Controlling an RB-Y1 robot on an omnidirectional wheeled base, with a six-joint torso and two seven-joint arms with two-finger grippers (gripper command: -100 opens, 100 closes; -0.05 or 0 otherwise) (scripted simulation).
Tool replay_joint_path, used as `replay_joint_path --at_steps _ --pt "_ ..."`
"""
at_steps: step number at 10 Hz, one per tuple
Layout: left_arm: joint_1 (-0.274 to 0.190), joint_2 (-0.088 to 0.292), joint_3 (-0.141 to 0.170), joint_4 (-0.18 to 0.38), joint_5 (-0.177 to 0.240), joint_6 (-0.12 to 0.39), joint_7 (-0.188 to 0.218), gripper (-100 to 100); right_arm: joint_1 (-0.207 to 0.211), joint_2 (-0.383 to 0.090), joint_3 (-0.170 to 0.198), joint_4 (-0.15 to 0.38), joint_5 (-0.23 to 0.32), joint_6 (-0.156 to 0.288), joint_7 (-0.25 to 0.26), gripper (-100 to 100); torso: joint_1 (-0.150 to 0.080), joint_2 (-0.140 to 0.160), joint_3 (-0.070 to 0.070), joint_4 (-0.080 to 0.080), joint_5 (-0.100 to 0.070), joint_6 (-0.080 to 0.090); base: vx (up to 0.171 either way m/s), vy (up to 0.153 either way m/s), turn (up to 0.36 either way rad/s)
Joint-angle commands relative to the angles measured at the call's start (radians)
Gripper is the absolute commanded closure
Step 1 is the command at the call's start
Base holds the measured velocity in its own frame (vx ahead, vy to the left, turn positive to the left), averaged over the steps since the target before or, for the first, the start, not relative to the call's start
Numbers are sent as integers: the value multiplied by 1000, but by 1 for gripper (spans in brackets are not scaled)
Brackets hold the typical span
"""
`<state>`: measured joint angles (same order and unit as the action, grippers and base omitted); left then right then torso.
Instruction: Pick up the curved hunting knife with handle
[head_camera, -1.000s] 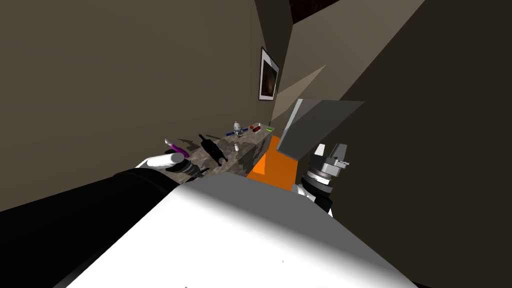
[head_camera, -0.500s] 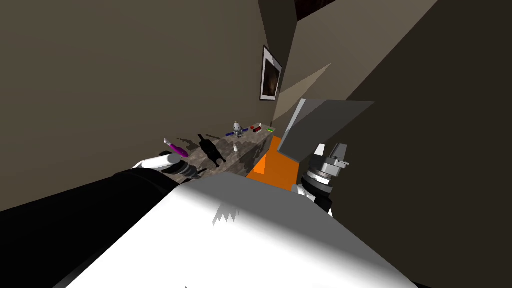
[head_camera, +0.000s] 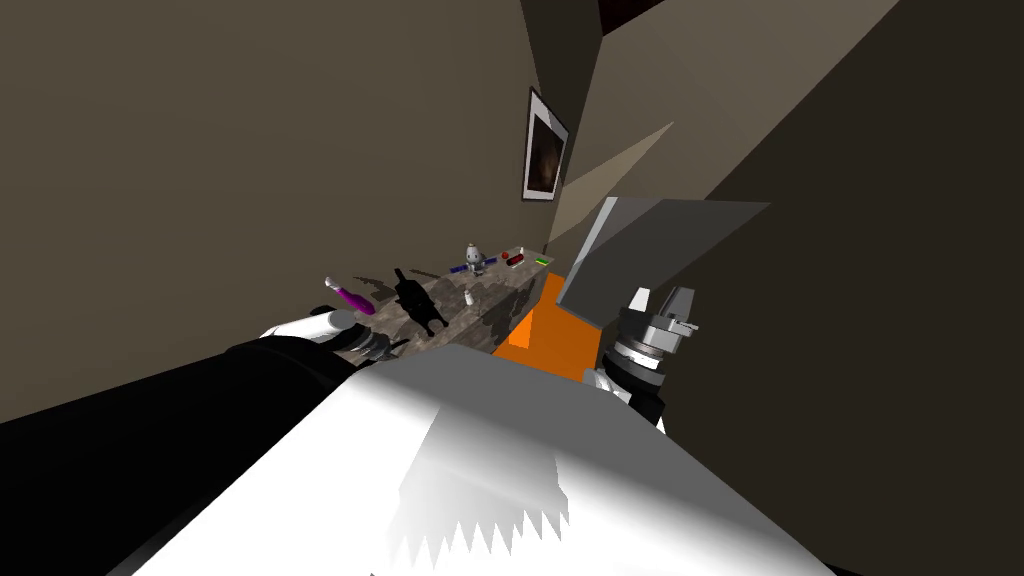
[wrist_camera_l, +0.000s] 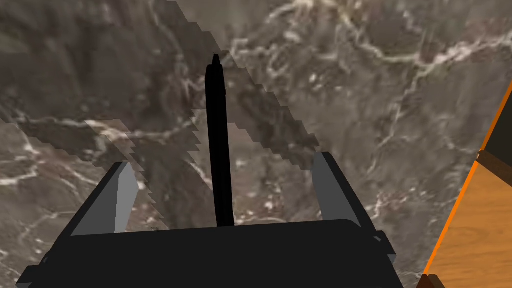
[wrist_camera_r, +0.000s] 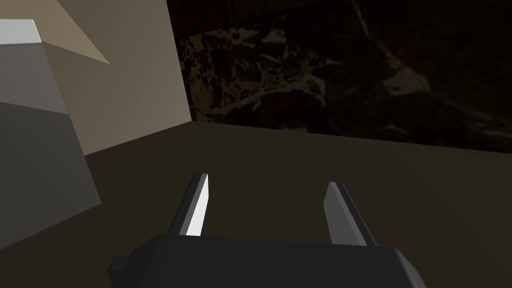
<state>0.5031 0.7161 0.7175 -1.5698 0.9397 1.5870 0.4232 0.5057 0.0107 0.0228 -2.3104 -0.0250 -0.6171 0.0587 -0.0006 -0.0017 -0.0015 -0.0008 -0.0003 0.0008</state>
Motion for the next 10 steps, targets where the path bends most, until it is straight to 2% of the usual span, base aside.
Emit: replay_joint_path --at_steps 1,5,6,7,8,9,10 --pt "0 0 0 0 0 0 0 100 0 0 0 0 0 0 0 0 0 0 0 0 0 0 0 0 0" --pt "0 0 0 0 0 0 0 100 0 0 0 0 0 0 0 0 2 2 1 1 1 0 0 0 0" --pt "0 0 0 0 0 0 0 0 0 0 0 0 0 0 0 0 2 2 1 1 1 0 0 0 0" --pt "3 3 -15 -31 2 4 42 100 0 0 0 0 0 0 0 0 2 2 1 1 1 0 -61 41 -110" --pt "6 7 -31 -64 4 7 69 100 0 0 0 0 0 0 0 0 4 5 3 1 1 1 -116 101 -143" --pt "6 7 -31 -64 4 7 94 100 0 0 0 0 0 0 0 0 7 8 4 2 1 1 -87 74 -74" --pt "9 11 -48 -98 7 11 125 100 0 0 0 0 0 0 0 0 7 8 5 2 2 0 -78 59 -73"
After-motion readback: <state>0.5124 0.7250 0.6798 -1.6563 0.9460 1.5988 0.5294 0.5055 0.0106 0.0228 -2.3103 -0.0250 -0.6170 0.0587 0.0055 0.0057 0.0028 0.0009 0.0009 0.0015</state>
